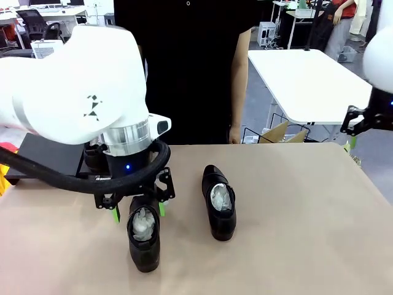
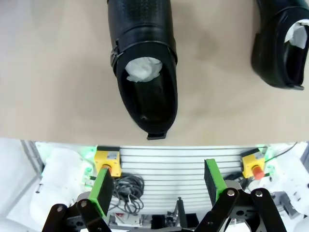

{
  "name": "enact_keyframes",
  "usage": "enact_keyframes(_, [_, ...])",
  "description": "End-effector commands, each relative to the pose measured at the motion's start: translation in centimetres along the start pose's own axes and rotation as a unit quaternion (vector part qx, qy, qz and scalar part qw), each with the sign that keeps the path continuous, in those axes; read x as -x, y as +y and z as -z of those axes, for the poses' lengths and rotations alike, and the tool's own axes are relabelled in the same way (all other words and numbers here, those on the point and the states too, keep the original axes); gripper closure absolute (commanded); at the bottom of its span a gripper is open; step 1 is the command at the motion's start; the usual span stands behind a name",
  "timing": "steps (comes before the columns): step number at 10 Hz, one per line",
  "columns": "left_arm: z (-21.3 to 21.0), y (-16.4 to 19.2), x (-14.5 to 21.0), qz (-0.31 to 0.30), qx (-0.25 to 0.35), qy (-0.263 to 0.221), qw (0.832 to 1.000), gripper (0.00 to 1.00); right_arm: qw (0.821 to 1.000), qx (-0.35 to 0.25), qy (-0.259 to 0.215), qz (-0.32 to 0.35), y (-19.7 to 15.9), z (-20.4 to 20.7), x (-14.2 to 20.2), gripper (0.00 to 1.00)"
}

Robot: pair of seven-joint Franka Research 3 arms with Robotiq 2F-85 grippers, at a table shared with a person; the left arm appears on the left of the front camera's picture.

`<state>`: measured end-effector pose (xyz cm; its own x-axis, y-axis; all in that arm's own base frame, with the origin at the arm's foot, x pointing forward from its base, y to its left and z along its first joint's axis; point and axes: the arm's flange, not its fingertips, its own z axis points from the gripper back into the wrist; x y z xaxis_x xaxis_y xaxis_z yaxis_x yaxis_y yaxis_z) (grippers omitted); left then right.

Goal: Organize the shoes by placing them on the stand.
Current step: Place the Shoe from the middle of the table onto the Shoes Stand.

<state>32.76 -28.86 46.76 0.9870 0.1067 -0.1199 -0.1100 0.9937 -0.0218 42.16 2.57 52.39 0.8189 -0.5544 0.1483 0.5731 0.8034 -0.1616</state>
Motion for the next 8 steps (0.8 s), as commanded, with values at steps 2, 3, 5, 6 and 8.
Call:
enact_keyframes(2, [0.0,0.0,0.0,0.000,0.000,0.000,1.000,0.03,0.999,0.011,-0.012,-0.028,2.5,0.2,2.3,0.00])
enact_keyframes(3, [1.7,1.0,-0.2,-0.013,-0.023,0.008,1.000,0.03,0.999,0.011,-0.012,-0.028,2.5,0.2,2.3,0.00])
enact_keyframes(5, [4.5,4.5,-0.7,-0.051,-0.036,0.033,0.997,0.03,0.999,0.011,-0.012,-0.028,2.5,0.2,2.3,0.00])
enact_keyframes(6, [5.3,5.9,-1.0,-0.053,-0.043,0.020,0.997,0.03,0.999,0.011,-0.012,-0.028,2.5,0.2,2.3,0.00])
enact_keyframes(8, [6.5,7.6,-0.4,-0.046,-0.045,-0.012,0.998,0.03,0.999,0.011,-0.012,-0.028,2.5,0.2,2.3,0.00])
